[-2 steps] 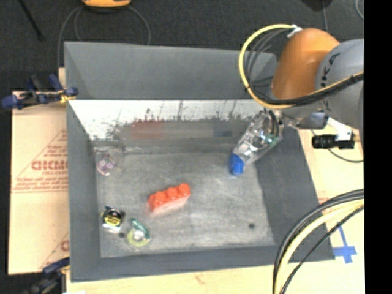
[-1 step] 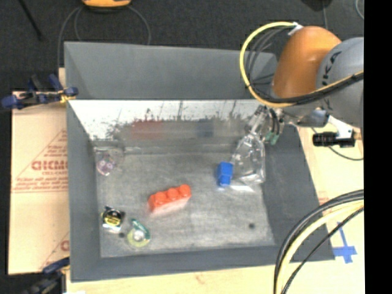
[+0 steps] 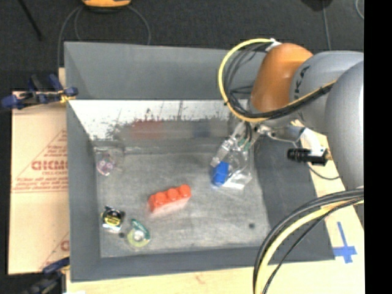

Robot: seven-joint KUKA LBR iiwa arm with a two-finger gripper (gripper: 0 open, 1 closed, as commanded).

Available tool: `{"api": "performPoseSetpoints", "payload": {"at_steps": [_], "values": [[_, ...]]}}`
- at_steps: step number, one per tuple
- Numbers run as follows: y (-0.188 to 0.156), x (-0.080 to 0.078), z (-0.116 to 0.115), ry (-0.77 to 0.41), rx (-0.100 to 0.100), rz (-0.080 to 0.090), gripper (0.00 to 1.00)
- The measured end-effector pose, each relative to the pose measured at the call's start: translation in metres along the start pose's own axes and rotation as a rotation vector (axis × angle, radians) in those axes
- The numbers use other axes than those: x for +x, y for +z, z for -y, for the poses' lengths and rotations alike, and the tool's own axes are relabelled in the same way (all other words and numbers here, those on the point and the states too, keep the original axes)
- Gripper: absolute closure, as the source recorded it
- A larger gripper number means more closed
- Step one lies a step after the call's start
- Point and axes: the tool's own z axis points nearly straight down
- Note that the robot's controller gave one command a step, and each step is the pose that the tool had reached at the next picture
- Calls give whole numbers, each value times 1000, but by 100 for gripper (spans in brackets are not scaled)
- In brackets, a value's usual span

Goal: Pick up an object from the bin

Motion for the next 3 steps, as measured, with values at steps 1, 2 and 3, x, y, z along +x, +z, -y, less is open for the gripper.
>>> {"api": "performPoseSetpoints", "payload": {"at_steps": [1,2,3], "values": [[41,40,9,-787,-3,-13,0],[35,-12,20,-783,7,-32,0],[40,69,-13,-549,3,-24,0]]}}
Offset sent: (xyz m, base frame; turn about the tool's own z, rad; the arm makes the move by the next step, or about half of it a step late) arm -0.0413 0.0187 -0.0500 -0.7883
